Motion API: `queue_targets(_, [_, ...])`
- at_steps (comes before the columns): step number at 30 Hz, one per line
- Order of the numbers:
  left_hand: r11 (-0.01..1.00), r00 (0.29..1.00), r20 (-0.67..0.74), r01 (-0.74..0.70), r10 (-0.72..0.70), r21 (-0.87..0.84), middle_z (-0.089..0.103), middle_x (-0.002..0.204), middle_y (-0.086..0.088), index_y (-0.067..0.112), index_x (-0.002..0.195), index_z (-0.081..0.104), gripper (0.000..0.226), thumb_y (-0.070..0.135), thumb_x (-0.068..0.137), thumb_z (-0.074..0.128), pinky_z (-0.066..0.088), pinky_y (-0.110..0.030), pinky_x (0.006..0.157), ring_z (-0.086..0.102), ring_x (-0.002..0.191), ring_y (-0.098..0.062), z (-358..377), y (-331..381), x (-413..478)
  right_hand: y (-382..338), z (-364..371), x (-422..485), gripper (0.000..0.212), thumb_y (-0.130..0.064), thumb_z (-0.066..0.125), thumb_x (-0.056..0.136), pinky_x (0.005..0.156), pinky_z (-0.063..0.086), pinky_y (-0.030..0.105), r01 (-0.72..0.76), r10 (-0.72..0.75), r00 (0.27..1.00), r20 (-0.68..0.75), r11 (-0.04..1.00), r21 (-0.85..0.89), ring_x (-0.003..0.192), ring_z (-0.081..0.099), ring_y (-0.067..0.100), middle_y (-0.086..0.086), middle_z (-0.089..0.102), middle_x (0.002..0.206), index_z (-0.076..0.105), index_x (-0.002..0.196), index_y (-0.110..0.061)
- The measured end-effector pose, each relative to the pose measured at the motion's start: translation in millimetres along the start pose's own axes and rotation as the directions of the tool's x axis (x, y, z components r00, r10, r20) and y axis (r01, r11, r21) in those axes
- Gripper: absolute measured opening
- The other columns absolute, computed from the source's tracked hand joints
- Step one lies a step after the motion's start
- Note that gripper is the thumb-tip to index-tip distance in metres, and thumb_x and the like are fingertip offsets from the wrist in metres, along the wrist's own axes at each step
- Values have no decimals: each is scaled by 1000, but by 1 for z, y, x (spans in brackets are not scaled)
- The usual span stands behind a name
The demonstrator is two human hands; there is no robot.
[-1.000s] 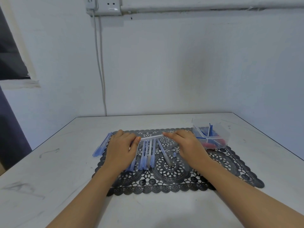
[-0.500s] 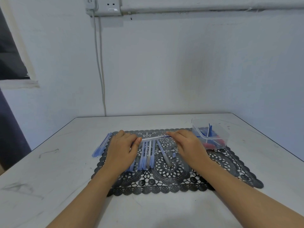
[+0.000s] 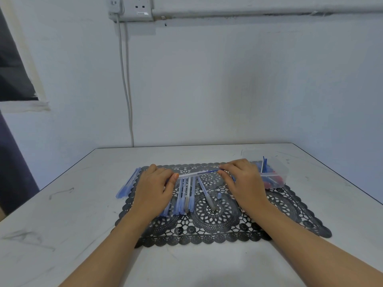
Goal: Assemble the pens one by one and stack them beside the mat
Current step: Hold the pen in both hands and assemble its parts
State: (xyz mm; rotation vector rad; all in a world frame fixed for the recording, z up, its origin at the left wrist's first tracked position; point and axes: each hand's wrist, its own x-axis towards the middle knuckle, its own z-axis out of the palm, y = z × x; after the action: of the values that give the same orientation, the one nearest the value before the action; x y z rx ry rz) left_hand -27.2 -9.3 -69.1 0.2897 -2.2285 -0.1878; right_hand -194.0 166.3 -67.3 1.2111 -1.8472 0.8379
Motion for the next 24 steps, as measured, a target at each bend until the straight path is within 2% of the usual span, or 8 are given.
queue_targets(10, [999, 999, -17, -40, 40, 21, 29, 56, 19, 28, 66, 35, 29, 38, 93, 33, 29, -29, 59, 36, 64, -15, -1, 5, 0, -6, -2, 0, 28, -27, 50, 86, 69, 50, 33, 73, -69, 996, -51, 994, 82, 79, 60, 17, 1, 67, 80, 73, 89, -11])
queue_targets(12, [999, 999, -14, -36, 36, 23, 31, 57, 18, 28, 67, 37, 29, 39, 93, 33, 29, -29, 60, 36, 65, -15, -1, 6, 0, -9, -4, 0, 25, -21, 51, 86, 70, 49, 28, 81, -75, 995, -64, 991, 107, 80, 57, 15, 1, 67, 81, 72, 92, -9])
queue_targets(14, [999, 999, -9, -36, 36, 27, 34, 58, 17, 27, 68, 39, 29, 39, 94, 33, 29, -29, 60, 36, 66, -15, 0, 6, 0, -11, -5, -1, 16, -8, 61, 82, 70, 47, 22, 108, -99, 992, -80, 986, 124, 81, 55, 12, 2, 66, 83, 72, 94, -7])
queue_targets(18, [999, 999, -8, -46, 46, 21, 32, 59, 17, 32, 71, 39, 24, 39, 94, 34, 30, -29, 61, 37, 67, -16, 0, 8, -1, -14, -6, -3, 30, 9, 73, 70, 70, 50, 21, 145, -136, 989, -65, 976, 163, 79, 60, 15, 3, 66, 84, 72, 96, -7])
queue_targets(24, [997, 997, -21, -70, 70, 24, 28, 57, 19, 35, 73, 33, 21, 37, 94, 36, 29, -29, 61, 35, 65, -15, 0, 10, -1, -21, -9, -3, 39, 15, 68, 71, 79, 50, 21, 176, -171, 984, -41, 957, 230, 83, 61, 18, 7, 66, 89, 67, 107, -2])
